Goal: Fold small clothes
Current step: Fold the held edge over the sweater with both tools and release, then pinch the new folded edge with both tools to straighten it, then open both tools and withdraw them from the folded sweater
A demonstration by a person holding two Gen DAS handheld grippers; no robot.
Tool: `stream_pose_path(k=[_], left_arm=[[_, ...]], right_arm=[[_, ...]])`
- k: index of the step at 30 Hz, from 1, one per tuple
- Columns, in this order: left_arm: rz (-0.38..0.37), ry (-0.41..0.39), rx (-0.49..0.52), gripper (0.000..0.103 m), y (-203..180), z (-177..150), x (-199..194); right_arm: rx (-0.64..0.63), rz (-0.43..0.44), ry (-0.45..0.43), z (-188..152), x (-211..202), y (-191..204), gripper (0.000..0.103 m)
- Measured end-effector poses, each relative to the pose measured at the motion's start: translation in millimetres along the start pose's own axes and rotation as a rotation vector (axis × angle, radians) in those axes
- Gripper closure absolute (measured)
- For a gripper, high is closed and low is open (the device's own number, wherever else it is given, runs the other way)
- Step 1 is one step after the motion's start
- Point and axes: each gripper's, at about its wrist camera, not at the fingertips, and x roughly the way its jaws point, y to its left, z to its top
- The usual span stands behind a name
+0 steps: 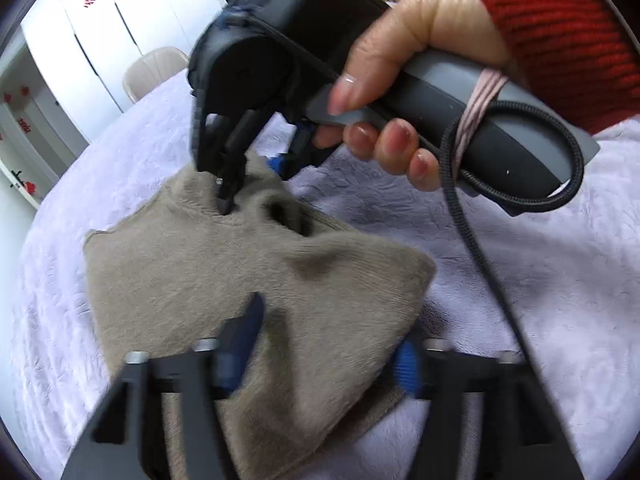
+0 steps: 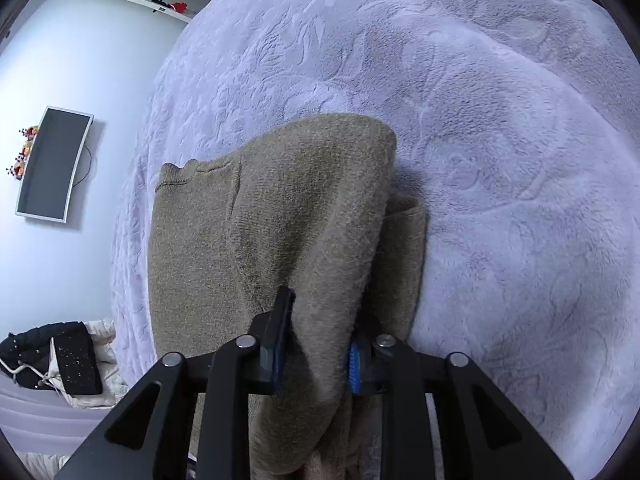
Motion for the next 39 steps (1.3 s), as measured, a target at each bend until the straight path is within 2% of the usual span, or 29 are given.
stream_pose_path(k=[2,3,4,6,10,14,18,20,22,24,27,29,30,31,33,35,36,39], left_arm=[[-0.012,-0.004,0.003,0.035,3,-2,-8],[-0.021,-0.001,0.001,0.035,8,-2,-13],[-0.030,-0.001,0.000,0.035,9,-4,-16],[-0.037,-0.011,-0.004,0.035,4,-12,-29],[-0.031,-0.016,-0.064,0.035,30,-30,-59],[-0.072,0.041,-0.232,0.035,75,-53,-72],[-0.185,0.136,-0.469,0.035,125,-78,-60],[-0.276,0.180,-0.624,0.035,144,-91,-51],[-0.374,0.220,-0.743,0.035,158,-102,-31],[-0.406,0.240,-0.781,0.035,162,-111,-17],[-0.484,0.265,-0.794,0.035,165,-118,-7],[-0.514,0.276,-0.794,0.036,169,-117,4],[-0.519,0.280,-0.789,0.053,171,-114,5],[-0.515,0.288,-0.775,0.063,171,-113,5],[-0.514,0.298,-0.753,0.075,178,-112,5],[-0.534,0.279,-0.738,0.077,187,-112,0],[-0.536,0.268,-0.718,0.082,189,-112,-4],[-0.524,0.259,-0.655,0.082,193,-117,-14]], right_arm=[[0.019,-0.005,0.001,-5,-7,-3,0.068],[0.027,-0.026,0.005,-6,-10,-4,0.053],[0.036,-0.034,0.010,-8,-14,-3,0.042],[0.055,-0.039,0.001,-12,-21,-3,0.042],[0.102,-0.051,-0.058,-38,-53,-10,0.042],[0.142,-0.024,-0.141,-88,-93,-10,0.042],[0.214,0.119,-0.145,-139,-104,-7,0.042],[0.264,0.202,-0.108,-161,-92,-4,0.042],[0.312,0.245,-0.084,-178,-73,-2,0.042],[0.348,0.257,-0.074,-185,-54,1,0.042],[0.415,0.304,-0.107,-189,-29,-1,0.042],[0.470,0.330,-0.128,-191,-15,-6,0.047],[0.502,0.345,-0.131,-191,-9,-8,0.064],[0.533,0.354,-0.129,-192,-3,-10,0.092],[0.560,0.363,-0.134,-193,-1,-9,0.095],[0.532,0.404,-0.155,-191,-9,5,0.095],[0.514,0.416,-0.164,-190,-14,12,0.095],[0.496,0.422,-0.176,-196,-20,27,0.095]])
